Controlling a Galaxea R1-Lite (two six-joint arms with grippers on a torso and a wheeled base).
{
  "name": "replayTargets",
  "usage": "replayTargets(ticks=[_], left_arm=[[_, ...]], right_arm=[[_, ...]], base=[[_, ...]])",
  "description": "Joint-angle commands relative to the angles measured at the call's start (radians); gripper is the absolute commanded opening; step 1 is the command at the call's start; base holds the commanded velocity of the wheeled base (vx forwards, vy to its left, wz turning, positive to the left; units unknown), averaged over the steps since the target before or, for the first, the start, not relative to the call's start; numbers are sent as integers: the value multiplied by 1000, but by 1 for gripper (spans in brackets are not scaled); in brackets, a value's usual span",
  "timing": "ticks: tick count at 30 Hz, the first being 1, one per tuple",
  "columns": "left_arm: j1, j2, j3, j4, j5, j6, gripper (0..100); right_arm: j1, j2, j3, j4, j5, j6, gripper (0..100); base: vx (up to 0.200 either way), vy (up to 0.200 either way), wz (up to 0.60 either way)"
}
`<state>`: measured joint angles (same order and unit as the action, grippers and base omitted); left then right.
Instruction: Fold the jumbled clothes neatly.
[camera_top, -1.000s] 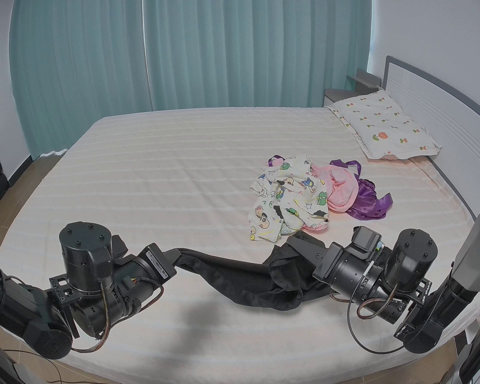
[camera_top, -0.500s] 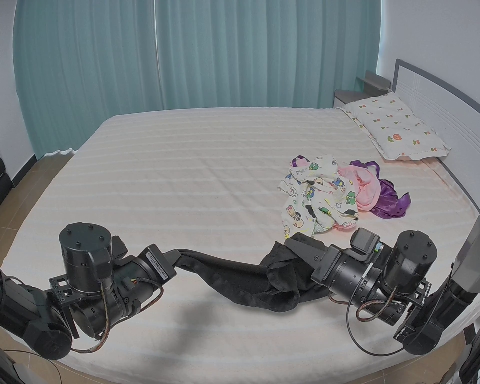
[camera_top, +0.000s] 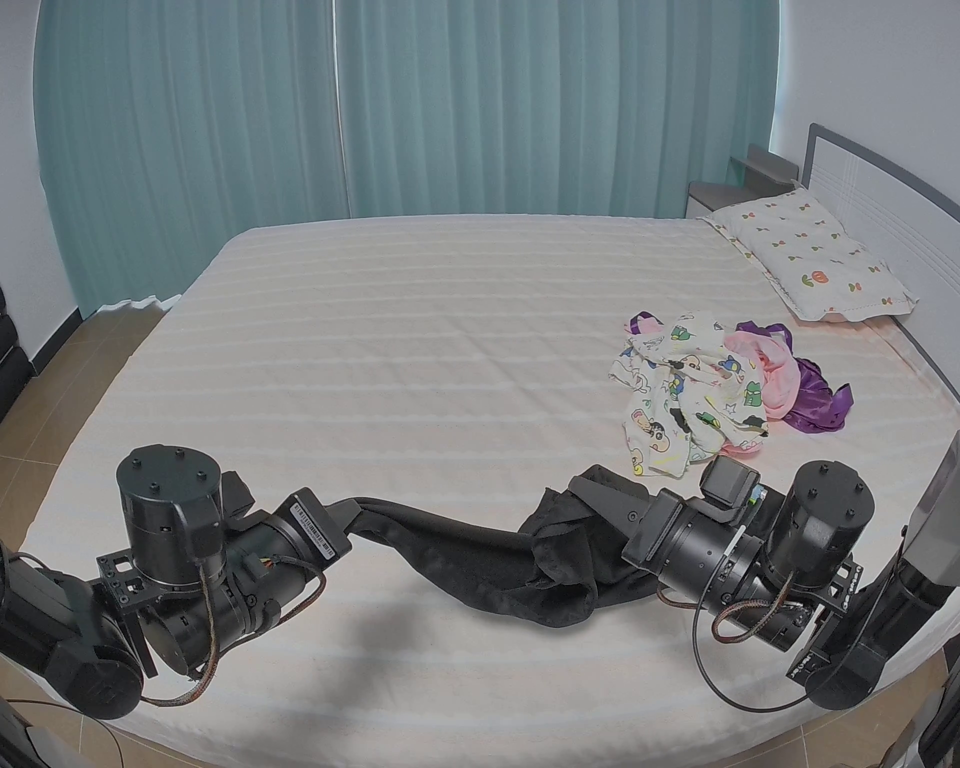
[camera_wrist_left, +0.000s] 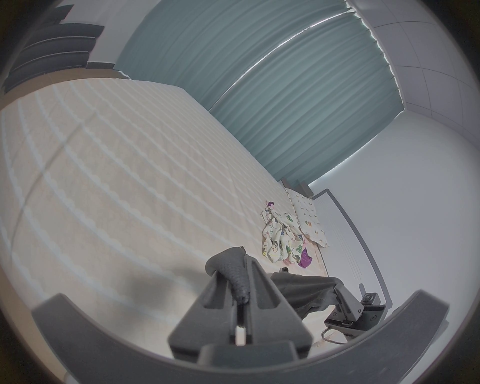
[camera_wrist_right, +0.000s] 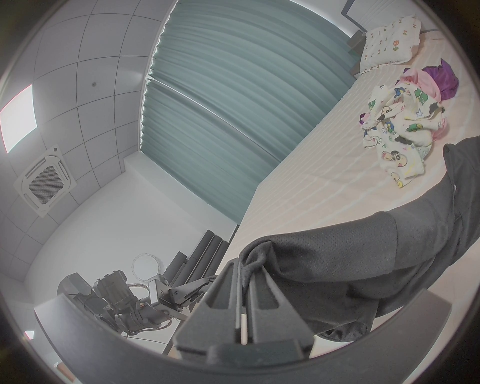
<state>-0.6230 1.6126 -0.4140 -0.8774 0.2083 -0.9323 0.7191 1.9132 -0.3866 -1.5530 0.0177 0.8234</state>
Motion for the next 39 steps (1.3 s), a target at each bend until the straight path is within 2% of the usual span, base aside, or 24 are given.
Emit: replayTargets(ticks=[1, 10, 19, 23, 33, 34, 39], left_arm=[[0, -2, 0, -2, 0, 0, 0], [0, 3, 0, -2, -4, 0, 0], [-9, -2, -3, -3, 0, -5, 0], [-12, -5, -6, -2, 3, -5, 0], [-26, -26, 27, 0, 5, -14, 0], [-35, -62, 34, 2, 10, -13, 0], [-41, -175, 35, 25, 33, -10, 0]], right_arm=[[0, 1, 0, -10, 1, 0, 0], [0, 1, 0, -10, 1, 2, 0], [-30, 3, -2, -10, -1, -9, 0], [-29, -25, 51, -10, -1, -40, 0], [-15, -155, 193, -10, -10, -46, 0], [16, -249, 242, -10, -10, -49, 0], [89, -404, 325, 1, -10, -101, 0]], base=[[0, 200, 0], [0, 200, 0], [0, 0, 0], [-200, 0, 0], [-200, 0, 0], [-200, 0, 0], [-200, 0, 0]])
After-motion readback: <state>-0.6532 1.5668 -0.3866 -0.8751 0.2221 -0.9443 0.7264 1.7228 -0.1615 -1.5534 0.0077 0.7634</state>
